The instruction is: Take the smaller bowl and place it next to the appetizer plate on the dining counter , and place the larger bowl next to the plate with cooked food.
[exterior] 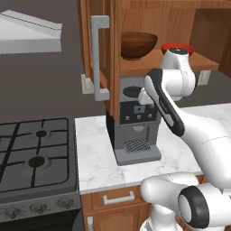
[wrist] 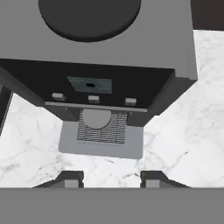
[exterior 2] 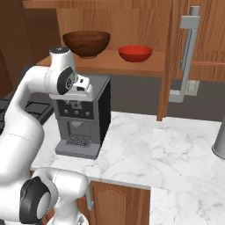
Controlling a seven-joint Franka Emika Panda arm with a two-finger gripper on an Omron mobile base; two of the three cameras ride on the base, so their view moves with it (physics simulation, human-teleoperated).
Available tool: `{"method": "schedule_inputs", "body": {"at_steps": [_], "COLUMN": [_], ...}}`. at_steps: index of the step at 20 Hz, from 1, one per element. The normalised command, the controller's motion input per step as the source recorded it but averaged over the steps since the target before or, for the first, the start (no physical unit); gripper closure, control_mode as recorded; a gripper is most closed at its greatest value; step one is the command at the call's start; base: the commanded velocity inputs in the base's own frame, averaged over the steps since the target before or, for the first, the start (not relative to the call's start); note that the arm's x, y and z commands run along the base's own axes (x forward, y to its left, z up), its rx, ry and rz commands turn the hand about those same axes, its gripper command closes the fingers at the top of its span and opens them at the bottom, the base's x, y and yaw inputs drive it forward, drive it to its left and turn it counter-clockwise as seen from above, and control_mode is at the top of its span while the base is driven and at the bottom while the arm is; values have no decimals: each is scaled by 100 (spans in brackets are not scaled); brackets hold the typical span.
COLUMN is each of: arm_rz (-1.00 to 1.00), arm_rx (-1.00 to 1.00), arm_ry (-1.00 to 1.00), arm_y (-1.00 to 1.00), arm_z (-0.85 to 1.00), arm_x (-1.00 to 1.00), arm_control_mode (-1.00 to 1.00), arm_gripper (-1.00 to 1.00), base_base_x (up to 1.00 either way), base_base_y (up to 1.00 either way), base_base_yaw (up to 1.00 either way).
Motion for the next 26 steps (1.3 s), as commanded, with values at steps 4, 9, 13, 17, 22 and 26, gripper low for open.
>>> {"method": "schedule_inputs", "body": {"at_steps": [4, 9, 13, 17, 22, 26], "arm_rz": [0, -3, -15, -23, -22, -4], "arm_rx": [1, -7, 2, 20, 29, 32], "arm_ry": [-7, -68, -53, -39, -27, -16], "arm_y": [0, 18, 1, 0, 0, -3], "arm_z": [13, 66, 88, 79, 47, 53], "arm_x": [-28, -40, -28, -3, -1, -2], "arm_control_mode": [-100, -100, -100, -100, -100, -100], "arm_gripper": [-100, -100, -100, -100, -100, -100], "base_base_x": [0, 0, 0, 0, 0, 0], "base_base_y": [0, 0, 0, 0, 0, 0], "base_base_yaw": [0, 0, 0, 0, 0, 0]}}
